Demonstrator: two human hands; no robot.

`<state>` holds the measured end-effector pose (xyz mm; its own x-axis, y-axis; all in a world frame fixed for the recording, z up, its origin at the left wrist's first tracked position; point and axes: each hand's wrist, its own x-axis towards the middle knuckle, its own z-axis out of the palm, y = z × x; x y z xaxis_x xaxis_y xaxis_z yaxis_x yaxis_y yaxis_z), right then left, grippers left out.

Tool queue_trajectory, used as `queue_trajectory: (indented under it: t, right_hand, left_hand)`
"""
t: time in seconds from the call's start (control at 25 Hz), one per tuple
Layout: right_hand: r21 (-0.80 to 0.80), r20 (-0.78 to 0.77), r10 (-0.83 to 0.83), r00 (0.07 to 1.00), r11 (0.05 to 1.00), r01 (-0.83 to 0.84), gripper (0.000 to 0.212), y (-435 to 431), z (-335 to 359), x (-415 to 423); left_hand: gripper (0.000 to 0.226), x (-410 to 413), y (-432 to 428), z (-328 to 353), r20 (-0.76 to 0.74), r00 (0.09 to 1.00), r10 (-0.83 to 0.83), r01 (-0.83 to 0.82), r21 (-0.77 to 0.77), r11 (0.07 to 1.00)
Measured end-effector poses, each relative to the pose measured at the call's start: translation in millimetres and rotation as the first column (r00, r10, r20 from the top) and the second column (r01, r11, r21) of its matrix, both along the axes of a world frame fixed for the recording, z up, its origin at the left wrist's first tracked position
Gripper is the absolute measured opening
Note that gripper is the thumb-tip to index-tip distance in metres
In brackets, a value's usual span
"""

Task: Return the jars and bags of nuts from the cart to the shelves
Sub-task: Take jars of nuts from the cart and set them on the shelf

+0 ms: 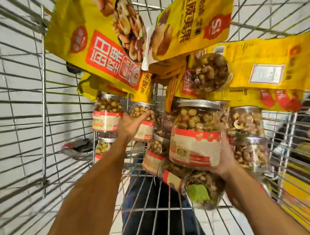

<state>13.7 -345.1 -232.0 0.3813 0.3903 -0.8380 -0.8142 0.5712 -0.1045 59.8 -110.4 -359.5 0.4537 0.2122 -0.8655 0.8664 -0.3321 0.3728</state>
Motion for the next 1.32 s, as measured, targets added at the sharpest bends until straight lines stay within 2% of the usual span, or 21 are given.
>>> queue_trajectory:
  t: [0.16, 0.28, 0.4, 0.48, 0.56, 0.68, 0.8, 0.88, 0.96, 1.08, 1.2, 1.32]
  right_hand:
    - [-0.026, 0.041, 0.062, 0.997, 0.998, -0.061, 0.077, -5, 17, 12]
    - [-0.088, 0.098, 0.09, 0.991, 0.993, -0.081, 0.074, 2, 54, 29]
    - [-0.14, 0.208, 0.112, 0.972, 0.987, -0.084, 0.068, 10, 120, 45]
    - [-0.167, 0.333, 0.099, 0.938, 0.985, -0.044, 0.059, 12, 178, 45]
    - [-0.167, 0.438, -0.009, 0.899, 0.982, 0.091, 0.039, 13, 229, 33]
    - [-0.165, 0.549, -0.209, 0.809, 0.922, 0.35, 0.043, 2, 283, -7]
    - [-0.136, 0.619, -0.385, 0.684, 0.805, 0.577, 0.046, -20, 320, -70]
    - [-0.112, 0.614, -0.499, 0.612, 0.711, 0.694, 0.059, -39, 339, -116]
    - [-0.063, 0.602, -0.633, 0.486, 0.569, 0.82, 0.067, -59, 356, -166]
    - [-0.004, 0.605, -0.748, 0.273, 0.34, 0.94, 0.066, -94, 377, -255]
    - [0.02, 0.638, -0.767, 0.072, 0.11, 0.994, 0.054, -130, 391, -351]
    - [0.024, 0.696, -0.717, -0.038, -0.03, 0.999, 0.048, -168, 405, -438]
  left_hand:
    - [0.06, 2, 19, 33, -0.018, 0.999, 0.038, -0.041, -0.306, 0.951]
    - [0.04, 9, 29, 97, -0.111, 0.988, 0.105, -0.147, -0.489, 0.86]
    - [0.053, 19, 31, 181, -0.155, 0.972, 0.175, -0.232, -0.574, 0.785]
    - [0.055, 26, 30, 246, -0.107, 0.968, 0.225, -0.238, -0.669, 0.704]
    - [0.062, 30, 23, 308, -0.029, 0.973, 0.231, -0.17, -0.764, 0.623]
    - [0.077, 26, -2, 388, 0.066, 0.991, 0.117, 0.002, -0.88, 0.475]
    - [0.085, 7, -50, 446, 0.182, 0.983, 0.025, 0.158, -0.905, 0.395]
    - [0.081, -16, -88, 473, 0.262, 0.963, -0.063, 0.268, -0.912, 0.312]
    - [0.079, -47, -127, 493, 0.304, 0.944, -0.129, 0.326, -0.919, 0.221]
    - [0.078, -107, -196, 515, 0.326, 0.914, -0.24, 0.363, -0.923, 0.13]
    - [0.068, -185, -270, 531, 0.382, 0.853, -0.356, 0.421, -0.906, 0.035]
    - [0.068, -268, -331, 536, 0.431, 0.791, -0.433, 0.439, -0.894, -0.088]
